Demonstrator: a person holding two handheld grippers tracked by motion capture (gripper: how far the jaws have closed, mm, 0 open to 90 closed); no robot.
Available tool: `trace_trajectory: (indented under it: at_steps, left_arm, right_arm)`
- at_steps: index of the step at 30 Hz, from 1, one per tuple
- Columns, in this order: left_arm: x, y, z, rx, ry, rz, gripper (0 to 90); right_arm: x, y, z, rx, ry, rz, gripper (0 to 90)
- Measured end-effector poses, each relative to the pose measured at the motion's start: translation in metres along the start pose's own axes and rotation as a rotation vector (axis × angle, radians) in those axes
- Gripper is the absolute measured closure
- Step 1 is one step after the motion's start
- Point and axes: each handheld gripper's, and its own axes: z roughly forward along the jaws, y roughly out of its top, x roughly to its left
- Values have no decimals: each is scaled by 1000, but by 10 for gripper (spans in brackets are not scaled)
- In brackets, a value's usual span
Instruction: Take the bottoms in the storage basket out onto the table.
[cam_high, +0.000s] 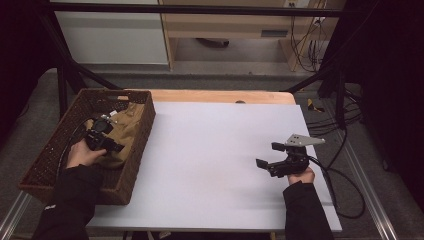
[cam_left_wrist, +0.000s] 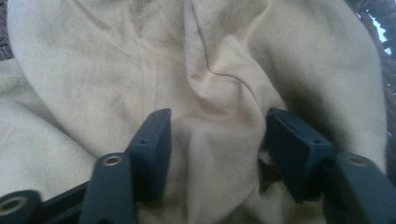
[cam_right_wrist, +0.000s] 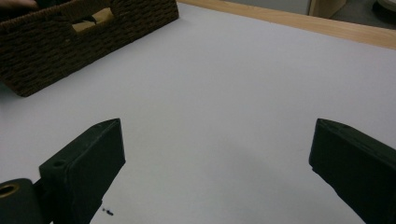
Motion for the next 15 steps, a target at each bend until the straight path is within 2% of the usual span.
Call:
trace_trajectory:
  at_steps: [2,9,15]
  left_arm:
    - [0,0,0,3,-1,-1,467]
    - [-2,0,-1,11,-2,12,552]
    - [-3,0,0,21,-1,8,622]
  right_arm:
    - [0,0,0,1,-3,1,40]
    - [0,0,1,5,-3,-3,40]
    - [0,0,1,8,-4,-2,41]
